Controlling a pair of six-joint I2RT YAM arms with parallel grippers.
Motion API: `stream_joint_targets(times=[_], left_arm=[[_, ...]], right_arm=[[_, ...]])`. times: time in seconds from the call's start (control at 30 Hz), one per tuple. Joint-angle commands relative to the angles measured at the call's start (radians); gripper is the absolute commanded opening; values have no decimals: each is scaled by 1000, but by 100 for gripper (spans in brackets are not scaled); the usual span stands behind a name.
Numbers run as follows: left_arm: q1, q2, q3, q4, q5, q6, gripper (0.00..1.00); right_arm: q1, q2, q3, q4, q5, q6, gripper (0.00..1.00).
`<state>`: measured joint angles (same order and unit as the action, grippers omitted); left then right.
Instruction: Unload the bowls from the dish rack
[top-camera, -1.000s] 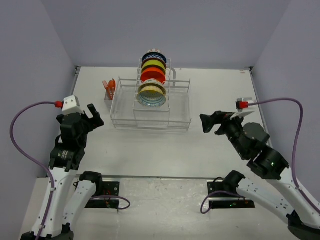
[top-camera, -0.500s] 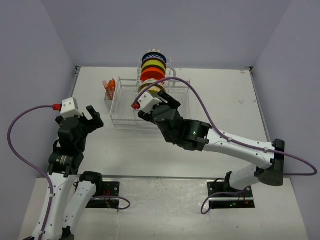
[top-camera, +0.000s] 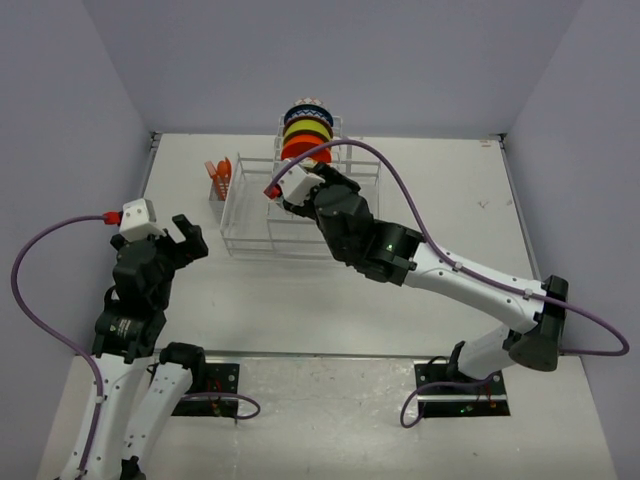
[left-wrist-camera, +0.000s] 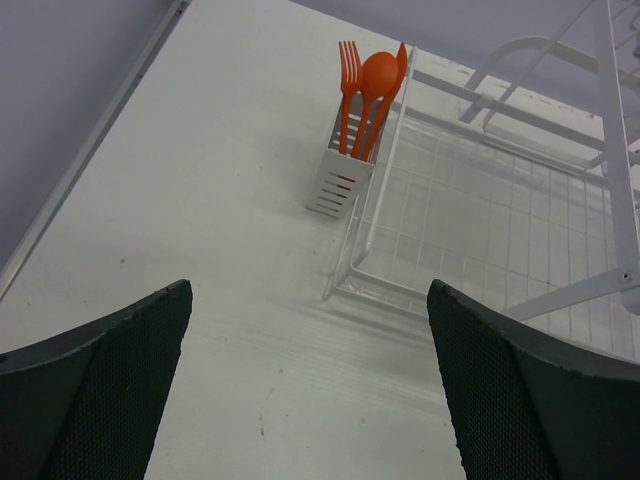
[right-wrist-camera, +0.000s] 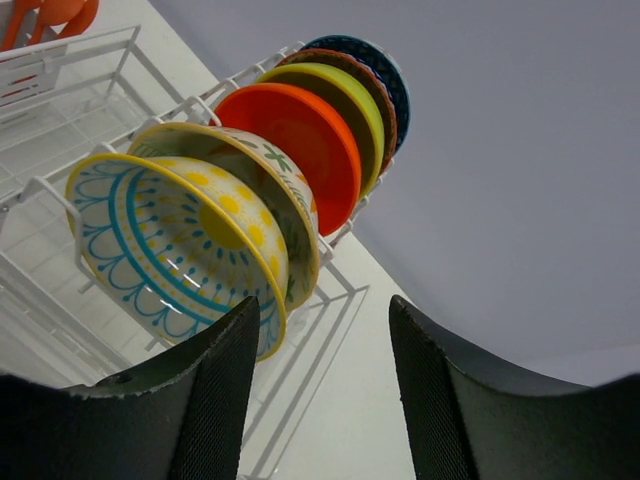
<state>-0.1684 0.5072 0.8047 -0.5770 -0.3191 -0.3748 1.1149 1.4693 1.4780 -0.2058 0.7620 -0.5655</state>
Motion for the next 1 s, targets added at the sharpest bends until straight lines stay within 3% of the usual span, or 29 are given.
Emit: stream_joint_targets(times=[0.0,0.97], left_arm=[[-8,-6,2,34,-14,2,100],[-36,7,8,26,-21,-1,100]], right_arm=[[-1,19,41,-3,-56,12,55],[-20,83,-101,259,17,-111,19]])
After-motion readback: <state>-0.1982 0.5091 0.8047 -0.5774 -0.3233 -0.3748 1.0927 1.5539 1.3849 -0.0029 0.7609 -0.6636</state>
